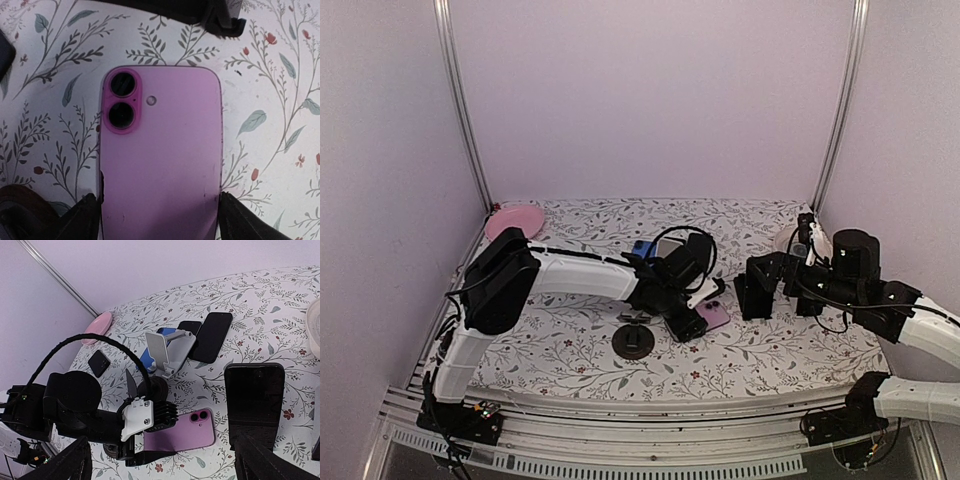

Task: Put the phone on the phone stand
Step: Pick up the phone from the center of the board.

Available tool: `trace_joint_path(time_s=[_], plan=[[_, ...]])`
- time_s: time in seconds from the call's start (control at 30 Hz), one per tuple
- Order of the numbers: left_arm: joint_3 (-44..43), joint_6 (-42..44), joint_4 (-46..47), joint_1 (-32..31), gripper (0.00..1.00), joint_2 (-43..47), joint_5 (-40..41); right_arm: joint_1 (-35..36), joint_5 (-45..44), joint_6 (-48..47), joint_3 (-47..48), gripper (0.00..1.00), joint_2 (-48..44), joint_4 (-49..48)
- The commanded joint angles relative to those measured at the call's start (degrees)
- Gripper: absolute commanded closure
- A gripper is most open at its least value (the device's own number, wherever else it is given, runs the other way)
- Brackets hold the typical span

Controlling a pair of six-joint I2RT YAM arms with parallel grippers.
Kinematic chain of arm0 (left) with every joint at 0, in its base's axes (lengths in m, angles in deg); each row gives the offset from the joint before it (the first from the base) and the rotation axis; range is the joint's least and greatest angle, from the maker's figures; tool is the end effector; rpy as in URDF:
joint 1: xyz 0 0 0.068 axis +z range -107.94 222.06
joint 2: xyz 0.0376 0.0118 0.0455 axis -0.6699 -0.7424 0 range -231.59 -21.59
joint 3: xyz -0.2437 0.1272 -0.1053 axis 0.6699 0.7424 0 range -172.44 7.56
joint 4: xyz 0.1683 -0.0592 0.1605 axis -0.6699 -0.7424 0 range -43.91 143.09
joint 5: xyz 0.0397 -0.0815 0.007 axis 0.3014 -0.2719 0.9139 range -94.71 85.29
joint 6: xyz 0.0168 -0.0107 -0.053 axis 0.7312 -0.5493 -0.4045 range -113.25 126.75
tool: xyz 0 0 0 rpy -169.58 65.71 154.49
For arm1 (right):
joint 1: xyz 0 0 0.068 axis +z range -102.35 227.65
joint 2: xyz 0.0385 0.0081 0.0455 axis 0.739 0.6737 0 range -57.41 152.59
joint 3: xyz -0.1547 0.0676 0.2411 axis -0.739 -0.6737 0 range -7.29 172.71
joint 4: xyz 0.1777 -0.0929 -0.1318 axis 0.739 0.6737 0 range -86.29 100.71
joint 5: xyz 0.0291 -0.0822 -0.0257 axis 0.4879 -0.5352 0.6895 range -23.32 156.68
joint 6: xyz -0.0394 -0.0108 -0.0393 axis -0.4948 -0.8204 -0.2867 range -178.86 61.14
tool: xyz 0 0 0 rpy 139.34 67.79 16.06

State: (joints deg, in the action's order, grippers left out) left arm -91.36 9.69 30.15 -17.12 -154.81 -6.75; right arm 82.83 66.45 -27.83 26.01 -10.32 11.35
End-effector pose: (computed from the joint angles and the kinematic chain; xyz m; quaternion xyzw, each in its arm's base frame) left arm 0.2523 -0.4255 0.1511 0.4992 0.8192 -0.1480 0.2405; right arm 0.1314 0.0924 0.2869 -0.0288 0.8257 0.3063 0.4727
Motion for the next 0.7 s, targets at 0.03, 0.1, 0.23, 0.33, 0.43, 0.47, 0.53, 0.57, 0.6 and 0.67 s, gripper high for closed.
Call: trace_joint_path(time_s=[0.03,0.1,0.23,0.33,0.43,0.47,0.53,0.57,0.6,0.67], plan=[[1.5,-0.1,-5.6,-0.5,0.27,-4.8,3.4,-0.2,0.9,1.2,-1.0,0.01,-0.1,-1.5],[1.7,-0.6,-5.6,-0.4,0.35,-4.3,3.2,-0.2,1.4,1.5,-1.3,0.01,-0.1,-1.8],[3.7,-1.6,-3.4,-0.5,0.41,-1.8,3.3,-0.1,2.2,2.2,-2.5,0.01,0.0,-2.8],[6.6,-2.6,-0.4,-0.5,0.44,1.1,3.3,-0.2,2.8,3.0,-3.7,0.01,0.2,-3.6],[10.2,-3.2,4.0,-0.6,0.46,4.3,3.5,-0.2,4.0,4.2,-5.3,0.01,0.1,-4.7],[11.3,-3.3,5.2,-0.6,0.46,5.4,3.7,-0.2,4.6,4.6,-5.7,0.01,-0.1,-5.4],[13.5,-3.5,7.6,-0.5,0.47,7.3,4.1,-0.2,6.0,5.8,-6.9,0.01,0.1,-6.7],[14.5,-3.5,8.5,-0.6,0.48,8.0,4.3,-0.1,6.6,6.3,-7.6,0.01,0.1,-7.5],[15.4,-3.5,9.5,-0.6,0.48,8.8,4.5,-0.1,7.5,6.9,-8.2,0.01,0.4,-8.3],[16.9,-3.5,11.3,-0.8,0.49,10.1,4.9,-0.2,8.9,8.1,-9.6,0.01,0.9,-10.2]])
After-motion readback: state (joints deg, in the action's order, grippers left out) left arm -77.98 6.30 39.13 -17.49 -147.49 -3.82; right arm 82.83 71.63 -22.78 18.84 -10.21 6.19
